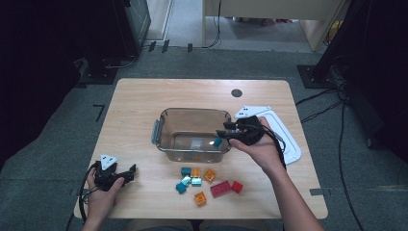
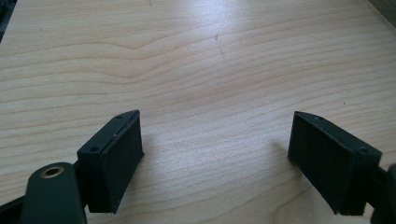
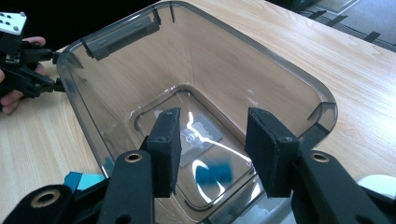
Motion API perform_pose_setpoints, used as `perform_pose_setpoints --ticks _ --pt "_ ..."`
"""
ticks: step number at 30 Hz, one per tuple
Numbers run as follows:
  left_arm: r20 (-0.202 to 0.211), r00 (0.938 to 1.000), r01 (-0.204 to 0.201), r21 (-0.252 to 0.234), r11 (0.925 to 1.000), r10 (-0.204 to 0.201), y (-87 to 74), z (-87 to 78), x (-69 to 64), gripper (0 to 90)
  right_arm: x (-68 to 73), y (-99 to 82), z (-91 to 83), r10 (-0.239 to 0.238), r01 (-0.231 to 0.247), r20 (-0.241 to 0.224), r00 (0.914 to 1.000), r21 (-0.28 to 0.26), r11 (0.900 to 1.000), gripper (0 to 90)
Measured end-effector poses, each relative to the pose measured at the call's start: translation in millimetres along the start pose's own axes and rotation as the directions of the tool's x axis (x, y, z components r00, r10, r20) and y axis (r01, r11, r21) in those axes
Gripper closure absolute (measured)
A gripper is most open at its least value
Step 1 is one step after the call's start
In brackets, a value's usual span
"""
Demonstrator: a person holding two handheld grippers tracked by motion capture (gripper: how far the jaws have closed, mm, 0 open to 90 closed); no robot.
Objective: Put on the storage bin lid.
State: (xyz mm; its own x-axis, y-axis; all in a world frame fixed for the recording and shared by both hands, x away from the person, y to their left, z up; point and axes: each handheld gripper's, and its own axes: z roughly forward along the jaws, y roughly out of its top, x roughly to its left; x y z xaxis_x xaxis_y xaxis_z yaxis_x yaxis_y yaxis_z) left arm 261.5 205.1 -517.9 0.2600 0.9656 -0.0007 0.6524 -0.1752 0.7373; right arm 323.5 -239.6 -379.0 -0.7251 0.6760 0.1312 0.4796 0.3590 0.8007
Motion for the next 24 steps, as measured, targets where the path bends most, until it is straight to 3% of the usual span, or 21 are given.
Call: perform_pose_setpoints --ticks 10,17,24 --pt "-0.001 1.0000 -0.001 0.000 1.0000 0.001 0.0 0.1 -0.2 17.6 -4.6 -20.4 -24.3 0.026 -0.025 0.020 0.9995 -0.026 0.9993 56.3" --pt "-0.001 1.0000 -0.001 0.002 1.0000 0.001 0.0 0.0 -0.2 17.6 -4.5 -52.1 -41.8 0.056 -0.055 0.032 0.9979 -0.040 0.9977 57.0" --pt "-0.001 1.0000 0.000 0.002 1.0000 0.000 0.0 0.0 -0.3 17.6 4.1 -89.1 -47.4 0.068 -0.068 0.025 0.9974 -0.001 0.9977 57.6"
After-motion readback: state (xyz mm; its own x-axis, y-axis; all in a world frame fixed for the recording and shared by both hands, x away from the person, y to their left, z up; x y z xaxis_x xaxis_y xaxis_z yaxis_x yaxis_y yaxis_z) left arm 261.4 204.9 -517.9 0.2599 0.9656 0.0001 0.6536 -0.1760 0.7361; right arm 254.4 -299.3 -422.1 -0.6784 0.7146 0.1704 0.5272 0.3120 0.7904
